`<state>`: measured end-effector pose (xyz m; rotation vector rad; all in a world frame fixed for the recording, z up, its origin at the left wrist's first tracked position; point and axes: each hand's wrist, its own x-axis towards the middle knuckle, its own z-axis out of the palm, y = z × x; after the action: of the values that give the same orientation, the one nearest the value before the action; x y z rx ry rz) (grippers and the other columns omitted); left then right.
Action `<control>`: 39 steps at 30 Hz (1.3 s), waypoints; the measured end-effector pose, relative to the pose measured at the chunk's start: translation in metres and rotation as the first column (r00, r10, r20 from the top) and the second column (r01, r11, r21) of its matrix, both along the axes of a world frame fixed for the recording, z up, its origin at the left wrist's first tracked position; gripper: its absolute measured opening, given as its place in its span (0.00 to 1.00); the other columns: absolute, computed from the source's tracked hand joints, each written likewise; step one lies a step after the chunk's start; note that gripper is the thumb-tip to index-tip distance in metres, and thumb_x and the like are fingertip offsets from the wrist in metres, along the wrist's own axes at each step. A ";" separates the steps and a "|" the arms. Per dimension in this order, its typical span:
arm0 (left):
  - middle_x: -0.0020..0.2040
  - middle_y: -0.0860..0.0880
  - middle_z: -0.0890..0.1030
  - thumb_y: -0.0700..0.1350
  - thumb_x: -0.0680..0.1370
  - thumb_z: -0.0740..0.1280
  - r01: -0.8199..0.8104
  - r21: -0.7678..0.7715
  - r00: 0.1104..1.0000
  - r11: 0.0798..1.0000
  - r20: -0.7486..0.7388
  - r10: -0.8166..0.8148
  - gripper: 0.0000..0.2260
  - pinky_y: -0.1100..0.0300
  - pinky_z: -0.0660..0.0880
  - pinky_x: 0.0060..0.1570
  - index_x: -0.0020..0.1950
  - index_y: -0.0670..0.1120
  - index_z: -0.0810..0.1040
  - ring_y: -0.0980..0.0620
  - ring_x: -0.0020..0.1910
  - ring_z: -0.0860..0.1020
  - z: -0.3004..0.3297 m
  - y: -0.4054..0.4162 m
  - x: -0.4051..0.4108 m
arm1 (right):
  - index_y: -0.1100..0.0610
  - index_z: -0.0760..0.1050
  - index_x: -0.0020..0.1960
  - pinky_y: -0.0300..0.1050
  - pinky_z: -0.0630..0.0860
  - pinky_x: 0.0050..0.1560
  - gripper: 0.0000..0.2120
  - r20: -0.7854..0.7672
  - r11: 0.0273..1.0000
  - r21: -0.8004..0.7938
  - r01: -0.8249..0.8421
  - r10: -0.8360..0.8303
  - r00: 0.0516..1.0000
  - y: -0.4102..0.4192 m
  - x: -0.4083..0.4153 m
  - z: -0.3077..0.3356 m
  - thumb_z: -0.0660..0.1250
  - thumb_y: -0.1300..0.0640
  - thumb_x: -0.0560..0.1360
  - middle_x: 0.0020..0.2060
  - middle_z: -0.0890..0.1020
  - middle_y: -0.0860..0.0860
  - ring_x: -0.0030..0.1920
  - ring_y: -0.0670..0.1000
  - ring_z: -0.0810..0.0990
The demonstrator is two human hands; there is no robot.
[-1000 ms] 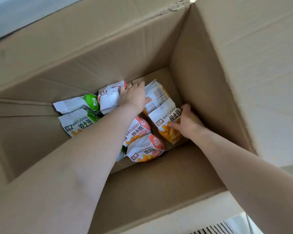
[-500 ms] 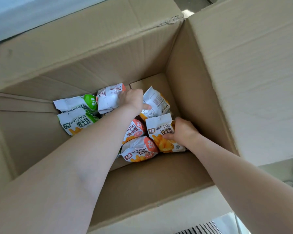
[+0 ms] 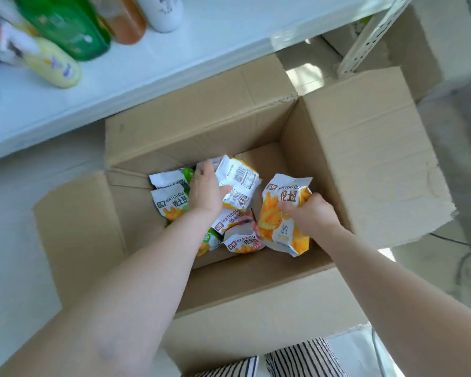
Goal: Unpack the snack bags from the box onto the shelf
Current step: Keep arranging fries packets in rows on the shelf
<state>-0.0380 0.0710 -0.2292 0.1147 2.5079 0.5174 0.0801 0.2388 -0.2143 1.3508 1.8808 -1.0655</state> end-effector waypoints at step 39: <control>0.59 0.57 0.77 0.48 0.62 0.81 -0.589 0.738 0.787 0.331 0.429 0.444 0.39 0.53 0.67 0.65 0.68 0.52 0.66 0.55 0.60 0.73 0.577 -0.246 0.096 | 0.48 0.65 0.69 0.59 0.79 0.57 0.47 -0.640 0.895 -0.403 -0.191 -0.126 0.758 -0.243 0.038 0.568 0.74 0.29 0.56 0.61 0.80 0.48 0.58 0.53 0.82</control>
<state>0.0585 -0.1745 0.3474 -0.3872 1.8273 1.9481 0.1182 -0.0044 0.3539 0.7003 1.9060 -2.0053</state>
